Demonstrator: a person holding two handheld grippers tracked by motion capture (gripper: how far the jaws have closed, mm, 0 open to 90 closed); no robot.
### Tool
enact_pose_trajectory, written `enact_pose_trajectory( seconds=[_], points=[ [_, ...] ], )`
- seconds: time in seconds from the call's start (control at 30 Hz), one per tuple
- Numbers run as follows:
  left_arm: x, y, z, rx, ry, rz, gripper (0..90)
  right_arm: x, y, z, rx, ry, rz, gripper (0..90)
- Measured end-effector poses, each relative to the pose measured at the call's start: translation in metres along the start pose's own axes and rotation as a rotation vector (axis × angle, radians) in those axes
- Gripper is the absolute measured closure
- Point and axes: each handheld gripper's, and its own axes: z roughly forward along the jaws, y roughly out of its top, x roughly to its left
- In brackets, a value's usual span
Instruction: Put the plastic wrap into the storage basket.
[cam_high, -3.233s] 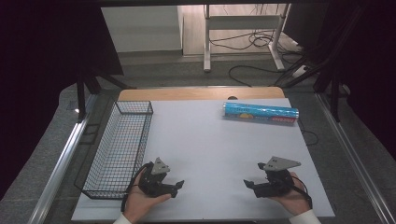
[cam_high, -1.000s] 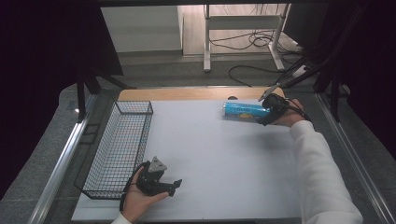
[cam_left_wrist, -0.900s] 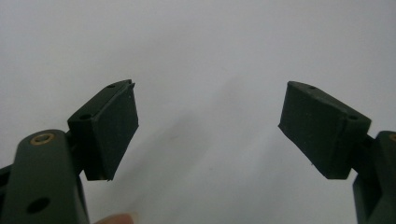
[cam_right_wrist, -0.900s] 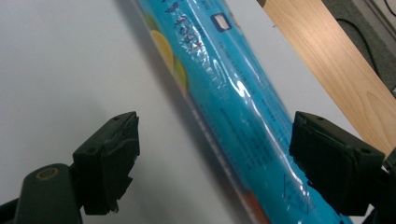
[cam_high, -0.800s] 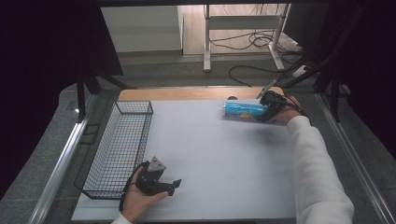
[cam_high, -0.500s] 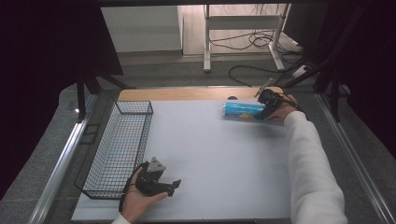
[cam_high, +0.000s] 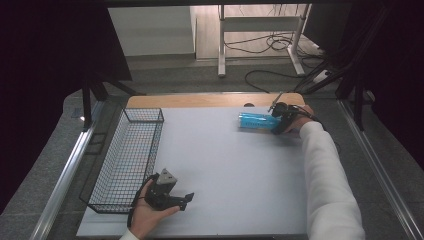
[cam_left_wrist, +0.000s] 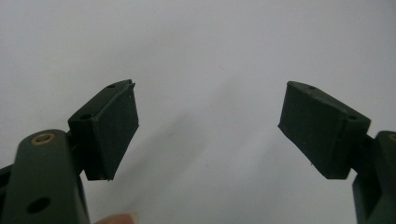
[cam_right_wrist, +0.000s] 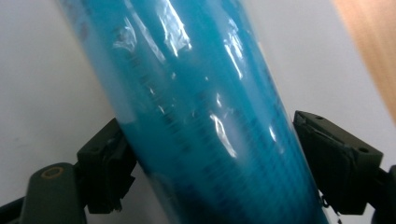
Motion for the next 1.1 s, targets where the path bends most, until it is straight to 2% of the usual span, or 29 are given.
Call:
enact_pose_trajectory(
  seconds=[0.07,0.23,0.5,0.53,0.63,0.73,0.83,0.87,0.9,0.93,1.1],
  points=[
    [0.001,0.0,0.0,0.001,-0.001,-0.003,19.2,0.003,0.0,0.0,0.012,0.004,-0.015,19.0],
    [0.0,0.0,0.0,0.004,0.0,-0.001,19.2,0.007,0.0,-0.001,0.018,-0.027,-0.055,21.1],
    [0.001,0.0,0.002,0.007,0.005,0.002,19.2,0.007,0.002,-0.002,0.017,-0.006,-0.103,23.9],
    [0.001,0.0,0.002,0.008,0.005,0.001,19.2,0.007,0.003,-0.002,0.032,-0.008,-0.132,24.8],
    [0.002,-0.001,0.001,0.005,0.006,-0.002,19.3,0.009,0.005,-0.003,0.049,-0.022,-0.16,25.8],
    [0.003,-0.001,0.001,0.004,0.005,-0.004,19.2,0.011,0.007,-0.005,0.072,-0.033,-0.208,28.7],
    [0.003,-0.001,0.001,0.004,0.005,-0.003,19.3,0.01,0.006,-0.008,0.079,-0.02,-0.19,30.9],
    [0.003,0.0,0.002,0.007,0.004,0.0,19.3,0.008,0.004,-0.01,0.063,-0.004,-0.165,31.2],
    [0.003,0.0,0.002,0.008,0.004,0.001,19.3,0.008,0.003,-0.01,0.062,-0.003,-0.161,31.3],
    [0.002,-0.001,0.002,0.008,0.004,0.001,19.3,0.008,0.002,-0.009,0.083,-0.011,-0.17,31.4],
    [0.002,0.0,0.001,0.001,0.003,-0.004,19.3,0.007,0.0,-0.013,0.084,-0.03,-0.166,31.6]
  ],
)
